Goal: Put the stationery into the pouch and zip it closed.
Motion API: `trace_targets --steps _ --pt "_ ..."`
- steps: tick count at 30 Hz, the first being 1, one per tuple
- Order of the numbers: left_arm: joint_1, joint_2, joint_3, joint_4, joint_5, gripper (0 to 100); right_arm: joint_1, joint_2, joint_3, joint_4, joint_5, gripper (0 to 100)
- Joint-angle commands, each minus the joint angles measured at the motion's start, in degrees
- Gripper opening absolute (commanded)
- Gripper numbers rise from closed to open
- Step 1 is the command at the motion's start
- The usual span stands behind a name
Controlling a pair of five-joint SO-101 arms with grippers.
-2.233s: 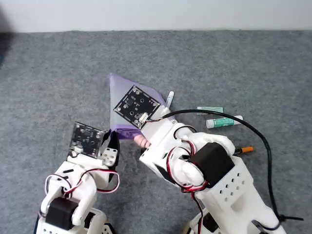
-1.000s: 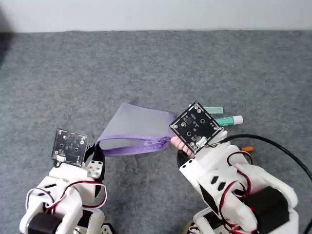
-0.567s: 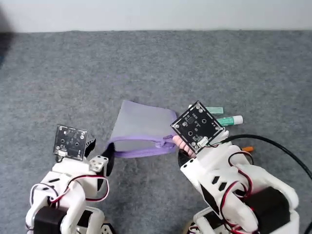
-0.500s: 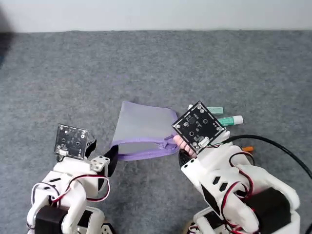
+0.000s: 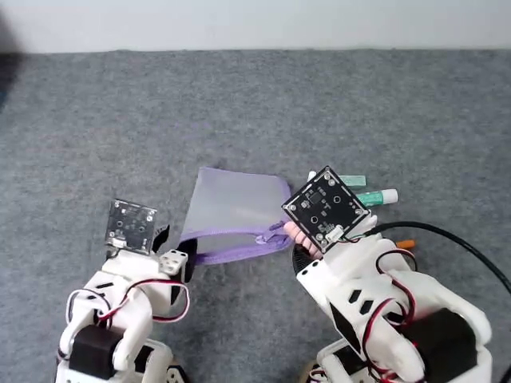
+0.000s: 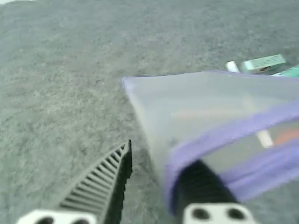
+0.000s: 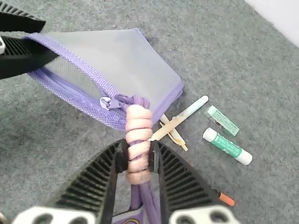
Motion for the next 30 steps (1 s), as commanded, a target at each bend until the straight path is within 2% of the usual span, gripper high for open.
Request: trace_targets --steps 1,4,9,13,30 --pt "1.93 -0.09 -1.8 -1.05 0.18 2 0.66 0.04 -0.35 1.8 0.62 0.8" --pt "1.85 -0.09 -4.18 -0.44 0.18 1 0.66 0.04 -0.35 1.54 0.53 0.8" --pt "1.76 0.35 -9.54 5.71 0.09 1 0.66 -0.04 -0.35 1.27 0.35 0.8" --pt "-1.05 0.35 -12.26 9.76 0.18 1 0.66 -0.04 -0.53 1.63 0.26 0.8" --pt "-2.55 0.26 -12.79 12.75 0.44 1 0.75 -4.44 3.25 2.33 0.26 0.8"
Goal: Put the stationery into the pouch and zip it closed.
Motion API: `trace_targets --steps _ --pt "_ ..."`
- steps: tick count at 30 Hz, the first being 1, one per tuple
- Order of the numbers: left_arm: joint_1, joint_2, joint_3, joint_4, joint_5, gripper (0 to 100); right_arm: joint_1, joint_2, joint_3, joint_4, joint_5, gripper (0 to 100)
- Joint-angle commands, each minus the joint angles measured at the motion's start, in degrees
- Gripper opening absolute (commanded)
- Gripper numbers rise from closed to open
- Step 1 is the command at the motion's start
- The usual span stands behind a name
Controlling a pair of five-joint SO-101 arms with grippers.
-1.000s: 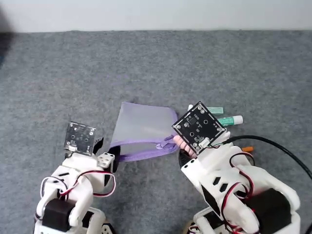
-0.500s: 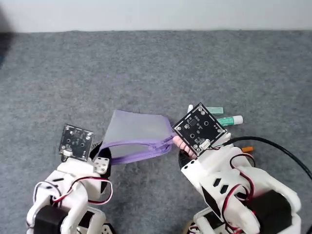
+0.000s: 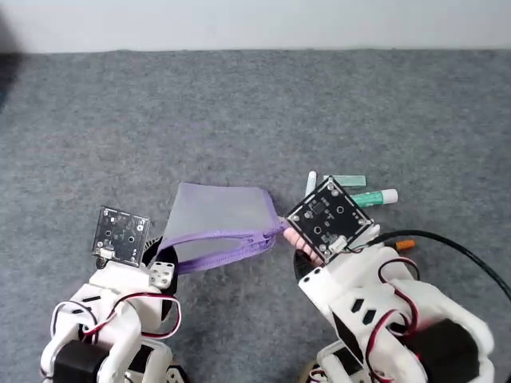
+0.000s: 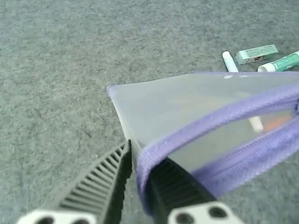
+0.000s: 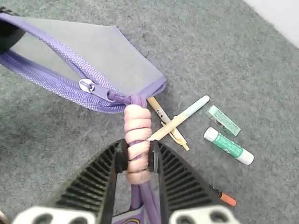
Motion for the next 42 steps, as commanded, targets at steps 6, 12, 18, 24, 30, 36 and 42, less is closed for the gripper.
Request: trace_targets --steps 6,12,18,24,30,36,42 --pt "-0.79 0.35 -2.86 0.18 0.35 1 0.75 -1.71 1.85 2.15 0.26 0.8" --pt "-0.79 0.35 -2.86 0.18 0.44 1 4.53 -1.8 2.11 2.24 0.26 0.8" --pt "-0.79 0.35 -2.77 0.18 0.53 1 8.57 -1.8 2.11 2.24 0.62 0.8" --pt "-0.79 0.35 -2.68 0.18 0.53 1 8.48 -1.8 1.85 2.15 0.26 3.9" --pt "-0.79 0.35 -2.59 0.18 0.53 1 8.84 -1.71 -0.09 2.42 -4.22 20.7" --pt "-0.79 0.35 -2.59 0.18 0.53 1 11.74 -1.8 -2.99 2.42 -8.26 14.0" --pt "-0.79 0.35 -2.59 0.18 0.62 1 28.44 4.88 -1.76 2.33 -5.71 18.3"
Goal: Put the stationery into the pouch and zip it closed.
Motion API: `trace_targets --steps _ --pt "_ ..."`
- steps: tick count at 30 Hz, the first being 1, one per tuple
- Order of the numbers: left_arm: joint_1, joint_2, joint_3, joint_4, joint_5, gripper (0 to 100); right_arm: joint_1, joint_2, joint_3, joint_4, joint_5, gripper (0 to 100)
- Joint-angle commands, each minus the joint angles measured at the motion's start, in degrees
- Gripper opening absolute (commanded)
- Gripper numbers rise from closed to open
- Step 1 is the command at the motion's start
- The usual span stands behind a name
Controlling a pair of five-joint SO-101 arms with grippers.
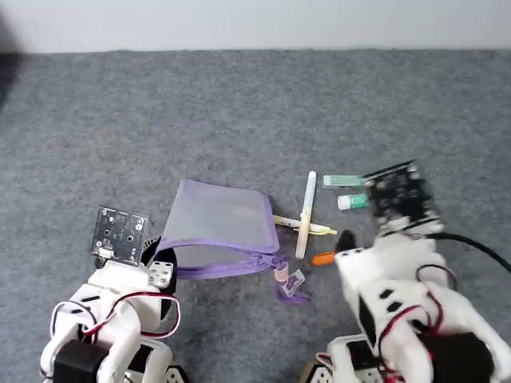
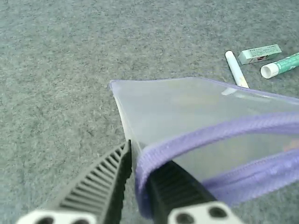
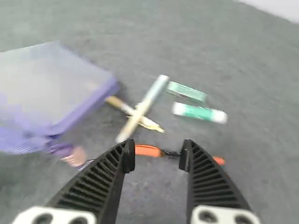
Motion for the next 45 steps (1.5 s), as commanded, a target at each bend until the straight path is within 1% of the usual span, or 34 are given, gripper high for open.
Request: trace_targets --steps 1,4,8,16,17,20,24,26,29,32,35,40,42,45 --pt "-0.35 0.35 -2.59 0.18 0.62 1 9.1 8.13 0.18 2.15 3.08 18.2" --pt "-0.35 0.35 -2.51 0.35 0.62 1 12.18 18.07 1.23 2.07 6.42 18.2" --pt "-0.35 0.35 -2.51 0.53 0.62 1 12.44 30.2 0.18 0.66 9.76 18.5" --pt "-0.35 0.35 -2.51 0.53 0.62 1 12.44 46.55 -6.24 -11.03 8.7 18.6" --pt "-0.35 0.35 -2.51 0.53 0.62 1 12.44 48.31 -7.03 -12.35 6.51 18.6" --pt "-0.35 0.35 -2.51 0.35 0.62 1 11.74 53.23 -9.32 -14.37 -3.87 18.6" --pt "-0.35 0.35 -2.51 0.26 0.62 1 9.01 59.47 -13.27 -14.11 -17.67 18.6" --pt "-0.35 0.35 -2.51 0.35 0.62 1 7.52 62.2 -14.77 -14.37 -22.42 18.6" --pt "-0.35 0.35 -2.51 0.44 0.62 1 5.93 66.51 -18.02 -14.64 -27.34 18.7" --pt "-0.35 0.35 -2.51 0.53 0.62 1 5.76 71.87 -22.24 -14.64 -32.62 18.7" --pt "-0.35 0.35 -2.51 0.53 0.62 1 6.11 77.58 -27.34 -14.11 -35.87 18.7" --pt "-0.35 0.35 -2.51 0.53 0.62 1 6.64 85.14 -35.43 -14.02 -36.84 19.0" --pt "-0.35 0.35 -2.42 0.53 0.62 1 6.64 87.34 -37.19 -13.49 -36.75 22.9" --pt "-0.35 0.35 -2.42 0.53 0.62 1 6.64 90.07 -39.38 -11.47 -38.07 32.2"
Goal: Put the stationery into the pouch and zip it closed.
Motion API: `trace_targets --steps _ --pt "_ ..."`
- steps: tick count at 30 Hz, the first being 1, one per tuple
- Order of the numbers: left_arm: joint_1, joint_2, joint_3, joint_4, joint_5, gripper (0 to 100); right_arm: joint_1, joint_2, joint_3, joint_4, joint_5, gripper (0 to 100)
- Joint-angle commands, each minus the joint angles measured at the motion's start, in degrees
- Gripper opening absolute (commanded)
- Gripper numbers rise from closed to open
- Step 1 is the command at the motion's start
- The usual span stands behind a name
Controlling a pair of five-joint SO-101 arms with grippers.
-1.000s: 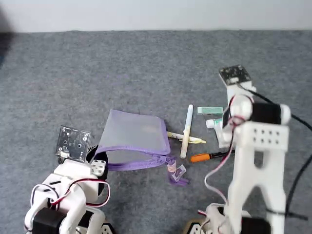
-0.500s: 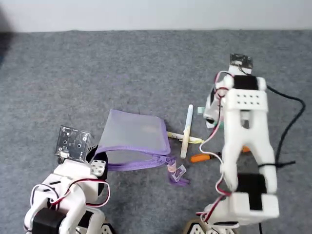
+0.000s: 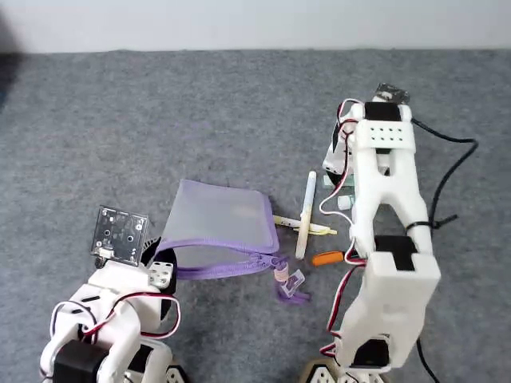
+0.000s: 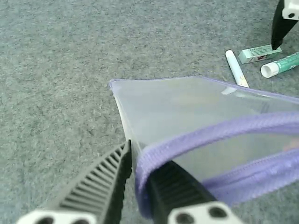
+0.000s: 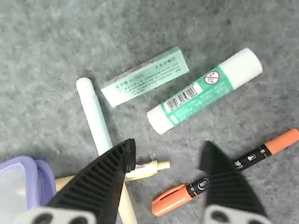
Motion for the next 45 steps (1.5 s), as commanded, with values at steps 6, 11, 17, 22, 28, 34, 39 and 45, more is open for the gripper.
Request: trace_targets --steps 6,11,17,22,28,34,39,45 --pt "-0.35 0.35 -1.36 0.09 0.62 1 3.65 4.0 -6.51 0.84 -2.29 29.4" --pt "-0.35 0.35 -1.27 0.09 0.62 1 8.66 6.81 -6.59 0.31 -0.53 24.5" --pt "-0.35 0.35 -1.27 0.09 0.62 1 10.24 8.92 -6.59 -4.09 -0.18 24.4" --pt "-0.35 0.35 -1.27 0.0 0.62 1 9.27 10.59 -6.59 -7.43 -0.18 24.4" --pt "-0.35 0.35 -1.27 0.0 0.62 1 9.19 13.85 -6.59 -9.27 -0.44 24.3" --pt "-0.35 0.35 -1.27 0.0 0.62 1 9.54 15.6 -6.59 -6.9 -0.18 20.3" --pt "-0.35 0.35 -1.27 0.0 0.62 1 9.45 13.41 -6.59 -2.59 1.14 0.5" --pt "-0.35 0.35 -1.36 0.0 1.58 1 9.1 9.27 -6.59 5.23 5.89 0.9"
